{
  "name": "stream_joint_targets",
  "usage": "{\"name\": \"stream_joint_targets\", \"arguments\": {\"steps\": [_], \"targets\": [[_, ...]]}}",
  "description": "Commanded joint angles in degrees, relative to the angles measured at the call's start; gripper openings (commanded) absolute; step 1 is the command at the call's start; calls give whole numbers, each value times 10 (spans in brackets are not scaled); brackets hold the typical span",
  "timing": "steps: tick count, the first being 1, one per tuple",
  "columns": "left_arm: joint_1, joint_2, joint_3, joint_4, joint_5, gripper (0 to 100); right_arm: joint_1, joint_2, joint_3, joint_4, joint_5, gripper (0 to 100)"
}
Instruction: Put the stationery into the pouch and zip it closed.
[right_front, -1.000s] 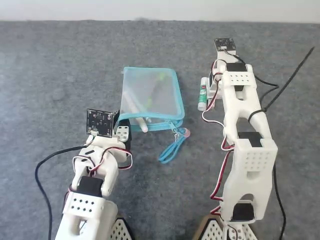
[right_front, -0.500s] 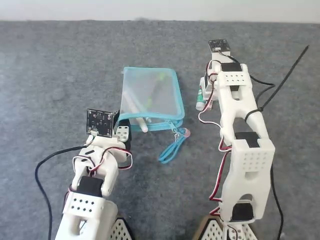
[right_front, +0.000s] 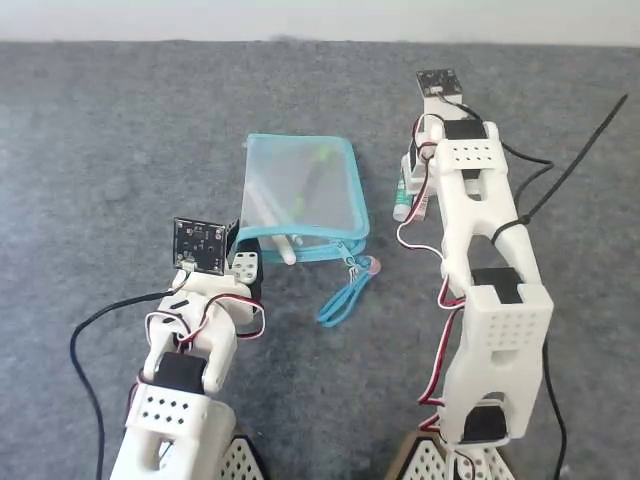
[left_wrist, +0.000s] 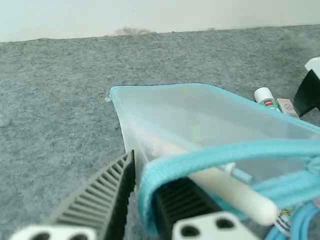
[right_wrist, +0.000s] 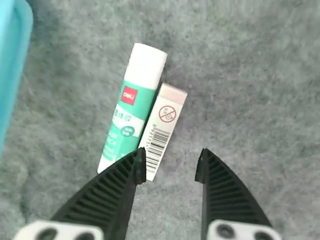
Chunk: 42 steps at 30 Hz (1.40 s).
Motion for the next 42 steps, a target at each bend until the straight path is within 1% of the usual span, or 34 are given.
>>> {"name": "stream_joint_targets", "arguments": {"steps": [1,8,19,20,25,30,32,35,37,42], "targets": [[5,-10,-7,-2,-6,12,-17,-29,-26,1,1,176],[5,-10,-7,-1,-6,12,-12,31,-30,-27,4,174],[5,-10,-7,1,-6,12,17,45,-25,-24,3,171],[5,-10,-7,1,-6,12,22,49,-25,-22,3,162],[5,-10,-7,1,-6,12,21,78,-29,2,5,55],[4,-10,-7,1,-6,12,23,72,-30,5,5,40],[4,-10,-7,1,-6,12,23,59,-30,25,11,39],[4,-10,-7,1,-6,12,23,24,-30,73,54,6],[4,-10,-7,1,-6,12,23,-12,-29,120,71,10],[4,-10,-7,0,-6,12,22,-140,-26,219,81,7]]}}
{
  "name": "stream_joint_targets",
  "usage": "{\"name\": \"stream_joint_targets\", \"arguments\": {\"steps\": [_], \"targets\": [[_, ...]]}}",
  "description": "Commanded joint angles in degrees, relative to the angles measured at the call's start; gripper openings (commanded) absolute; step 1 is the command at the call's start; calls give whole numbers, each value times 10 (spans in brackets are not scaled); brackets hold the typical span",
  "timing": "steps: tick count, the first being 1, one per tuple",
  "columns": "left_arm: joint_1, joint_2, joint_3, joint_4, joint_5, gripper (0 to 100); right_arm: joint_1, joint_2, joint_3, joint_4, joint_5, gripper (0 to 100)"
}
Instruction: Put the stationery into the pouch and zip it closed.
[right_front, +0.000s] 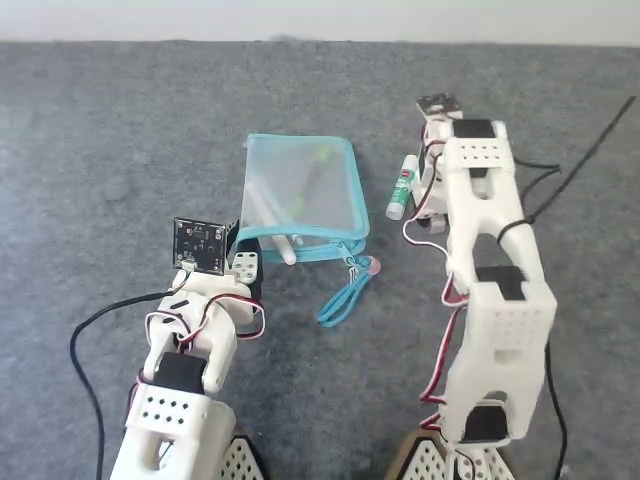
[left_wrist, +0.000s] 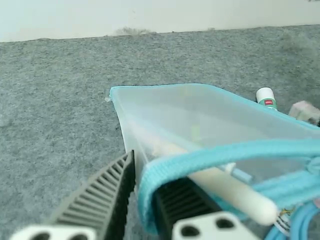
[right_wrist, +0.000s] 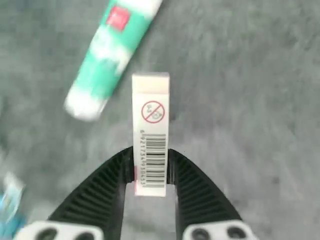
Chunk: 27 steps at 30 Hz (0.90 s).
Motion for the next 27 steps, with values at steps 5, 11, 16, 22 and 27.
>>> {"name": "stream_joint_targets", "arguments": {"steps": [5,11,16,22,27], "targets": [[4,-10,-7,0,-6,12,-27,-284,-10,145,43,7],[4,-10,-7,-1,-6,12,-158,-509,139,165,99,7],[4,-10,-7,-1,-6,12,-304,-678,325,165,140,7],[4,-10,-7,-1,-6,12,-399,-773,427,162,165,7],[4,-10,-7,0,-6,12,-406,-713,433,106,132,7]]}}
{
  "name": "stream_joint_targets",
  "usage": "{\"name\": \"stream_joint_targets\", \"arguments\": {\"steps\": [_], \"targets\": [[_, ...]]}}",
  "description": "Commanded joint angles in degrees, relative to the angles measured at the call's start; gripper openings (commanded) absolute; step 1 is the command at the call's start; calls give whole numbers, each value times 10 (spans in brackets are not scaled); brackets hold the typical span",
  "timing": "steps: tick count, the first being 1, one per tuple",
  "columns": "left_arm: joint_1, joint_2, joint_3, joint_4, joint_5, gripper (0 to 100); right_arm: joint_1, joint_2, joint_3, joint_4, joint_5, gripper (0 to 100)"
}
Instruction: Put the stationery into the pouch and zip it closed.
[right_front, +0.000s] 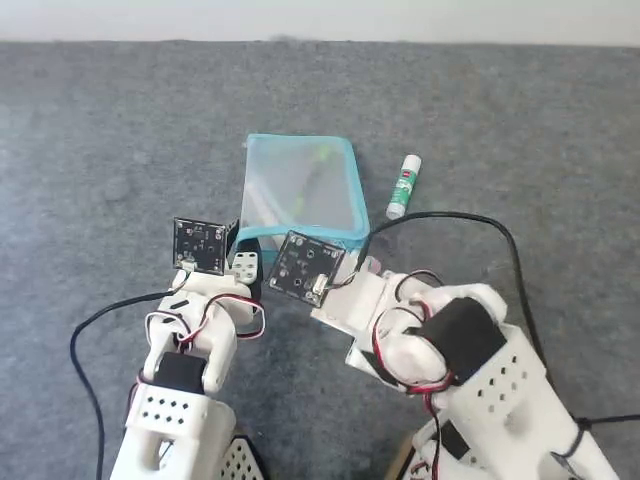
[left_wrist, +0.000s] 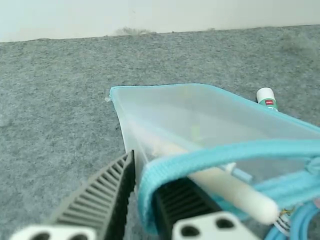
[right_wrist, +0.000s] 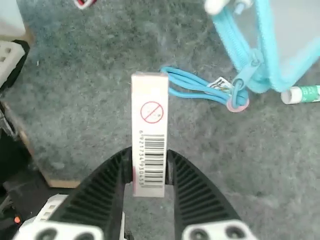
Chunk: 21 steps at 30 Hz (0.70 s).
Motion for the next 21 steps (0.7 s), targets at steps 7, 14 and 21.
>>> {"name": "stream_joint_targets", "arguments": {"steps": [7,14,21], "targets": [[4,-10,-7,2,-6,12,-2,196,-19,-155,-33,7],[4,-9,-7,3,-6,12,36,356,-164,-182,-89,7],[4,-10,-7,2,-6,12,73,359,-252,-116,-122,7]]}}
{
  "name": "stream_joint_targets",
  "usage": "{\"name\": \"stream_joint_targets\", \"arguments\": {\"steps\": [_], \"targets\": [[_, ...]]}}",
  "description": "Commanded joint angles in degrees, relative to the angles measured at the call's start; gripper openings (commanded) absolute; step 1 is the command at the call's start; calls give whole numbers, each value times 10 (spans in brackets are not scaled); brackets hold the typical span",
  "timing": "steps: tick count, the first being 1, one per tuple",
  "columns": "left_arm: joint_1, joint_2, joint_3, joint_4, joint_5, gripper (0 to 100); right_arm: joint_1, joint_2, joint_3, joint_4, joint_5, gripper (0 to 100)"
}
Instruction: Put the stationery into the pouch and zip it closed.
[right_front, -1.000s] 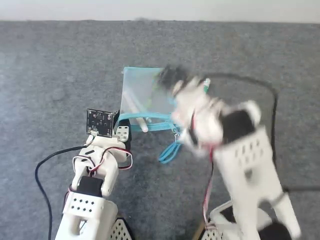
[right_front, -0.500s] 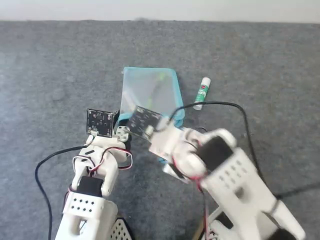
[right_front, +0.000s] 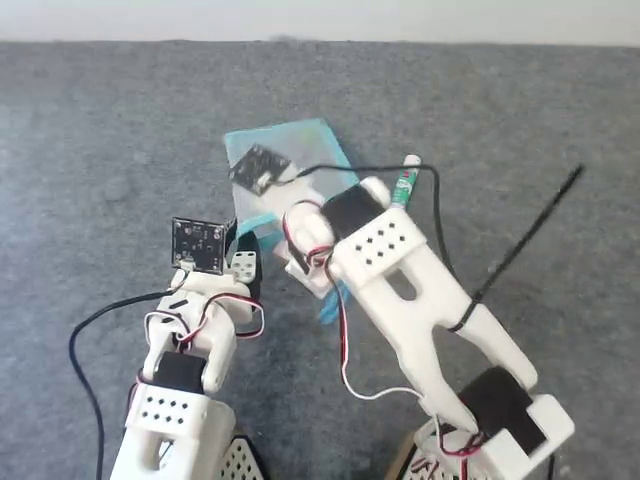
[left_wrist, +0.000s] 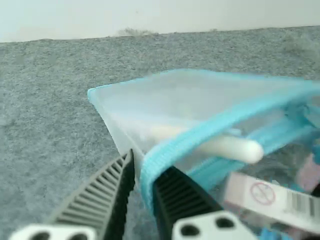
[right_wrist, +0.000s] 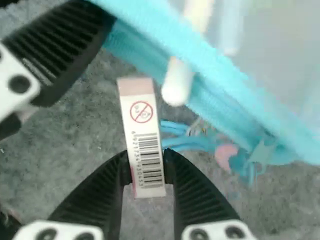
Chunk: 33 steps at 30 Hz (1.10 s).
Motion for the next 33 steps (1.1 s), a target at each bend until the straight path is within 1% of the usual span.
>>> {"name": "stream_joint_targets", "arguments": {"steps": [1,6,11,17,22,25,33], "targets": [[5,-10,-6,0,-9,12,22,-51,-51,15,-16,7],[5,-10,-6,-1,-9,12,35,-108,-52,36,-11,7],[5,-10,-6,1,-9,12,37,-100,-53,32,-11,7],[5,-10,-6,2,-9,12,38,-61,-52,57,-10,7],[5,-10,-6,2,-9,12,36,-27,-52,59,-9,7],[5,-10,-6,2,-9,12,36,0,-60,43,-9,7],[6,-9,-6,2,-9,12,37,119,-176,4,-17,7]]}}
